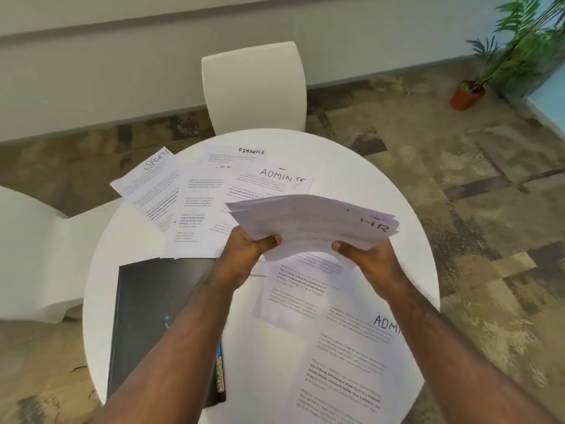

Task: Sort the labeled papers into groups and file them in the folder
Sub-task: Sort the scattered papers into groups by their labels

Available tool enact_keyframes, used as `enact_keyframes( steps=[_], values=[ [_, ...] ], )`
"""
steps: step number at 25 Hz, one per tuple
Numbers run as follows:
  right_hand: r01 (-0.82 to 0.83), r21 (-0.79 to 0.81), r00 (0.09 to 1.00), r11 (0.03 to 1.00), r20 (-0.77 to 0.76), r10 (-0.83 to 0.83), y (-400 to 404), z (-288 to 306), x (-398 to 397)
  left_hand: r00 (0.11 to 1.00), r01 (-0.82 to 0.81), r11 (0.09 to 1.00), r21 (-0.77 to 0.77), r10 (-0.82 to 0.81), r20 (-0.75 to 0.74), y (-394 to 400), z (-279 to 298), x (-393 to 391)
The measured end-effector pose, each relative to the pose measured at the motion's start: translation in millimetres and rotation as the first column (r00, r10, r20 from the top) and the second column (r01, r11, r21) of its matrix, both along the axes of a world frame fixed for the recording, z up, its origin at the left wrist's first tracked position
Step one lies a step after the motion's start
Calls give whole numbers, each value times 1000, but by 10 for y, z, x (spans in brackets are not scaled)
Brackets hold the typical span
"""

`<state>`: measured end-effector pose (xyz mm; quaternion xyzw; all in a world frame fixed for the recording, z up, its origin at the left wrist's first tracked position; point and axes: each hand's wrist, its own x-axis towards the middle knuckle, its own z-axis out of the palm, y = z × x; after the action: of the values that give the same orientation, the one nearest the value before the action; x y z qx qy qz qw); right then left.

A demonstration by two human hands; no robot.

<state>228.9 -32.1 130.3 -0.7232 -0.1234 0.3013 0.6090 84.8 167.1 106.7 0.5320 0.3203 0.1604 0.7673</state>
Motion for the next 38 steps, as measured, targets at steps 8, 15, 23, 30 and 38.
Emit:
enact_keyframes(
  steps=[8,15,23,30,38],
  values=[
    [72,-88,996,993,-54,-77,-22,-329,-68,991,-53,999,11,54,-120,-182,-222,5],
    [-6,-18,993,1000,116,8,134,-52,76,990,-115,987,112,106,90,24,145,-196],
    [-41,-30,996,999,-83,39,51,-177,12,377,323,807,495,370,-849,332,-1067,-1796],
    [-114,-62,987,992,-118,107,-2,-240,-272,232,448,840,305,221,-947,39,-1190,-1672],
    [-129,-167,986,978,-125,109,-27,-255,-401,293,474,820,321,197,-936,21,-1133,-1587]
  ],
)
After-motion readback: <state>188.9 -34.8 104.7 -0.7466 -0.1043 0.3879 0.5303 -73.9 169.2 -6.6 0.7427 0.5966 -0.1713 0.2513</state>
